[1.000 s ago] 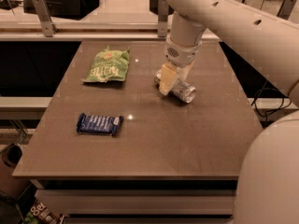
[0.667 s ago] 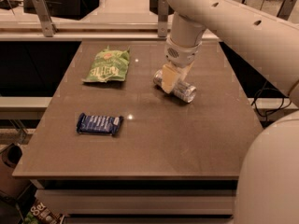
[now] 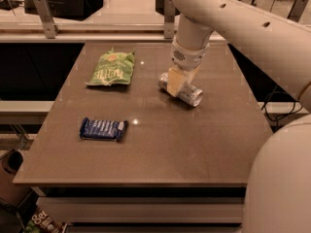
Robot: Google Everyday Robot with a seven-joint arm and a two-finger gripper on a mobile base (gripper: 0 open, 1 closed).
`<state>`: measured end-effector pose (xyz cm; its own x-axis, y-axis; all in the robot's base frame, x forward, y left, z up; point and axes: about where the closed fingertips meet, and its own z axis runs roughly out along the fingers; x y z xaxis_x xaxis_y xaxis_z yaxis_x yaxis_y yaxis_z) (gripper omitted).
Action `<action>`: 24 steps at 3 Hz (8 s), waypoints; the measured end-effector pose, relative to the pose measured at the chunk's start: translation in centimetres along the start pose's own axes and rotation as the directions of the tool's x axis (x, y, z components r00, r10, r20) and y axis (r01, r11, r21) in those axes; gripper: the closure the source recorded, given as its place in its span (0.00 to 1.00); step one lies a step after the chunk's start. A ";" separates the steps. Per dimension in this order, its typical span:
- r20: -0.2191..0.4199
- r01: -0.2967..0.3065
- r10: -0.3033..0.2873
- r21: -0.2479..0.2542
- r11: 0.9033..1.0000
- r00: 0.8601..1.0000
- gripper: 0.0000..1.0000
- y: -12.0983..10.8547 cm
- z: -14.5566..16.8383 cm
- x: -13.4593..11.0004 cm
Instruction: Place redbull can upright
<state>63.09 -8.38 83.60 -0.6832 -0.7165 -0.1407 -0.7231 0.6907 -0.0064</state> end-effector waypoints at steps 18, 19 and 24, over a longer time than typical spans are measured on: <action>0.947 0.132 0.103 -0.149 0.980 0.304 1.00 -5.0 -5.1 -3.9; 0.949 0.123 0.130 -0.171 0.978 0.287 1.00 -5.2 -4.0 -3.6; 0.931 0.064 0.164 -0.194 0.979 0.328 1.00 -5.8 -2.5 -2.8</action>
Offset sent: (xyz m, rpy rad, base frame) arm -0.0035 -0.0293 0.0345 0.0471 -0.1082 -0.0139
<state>68.92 -10.63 86.48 -0.2474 -0.0312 -0.9684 -0.7712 0.6114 0.1773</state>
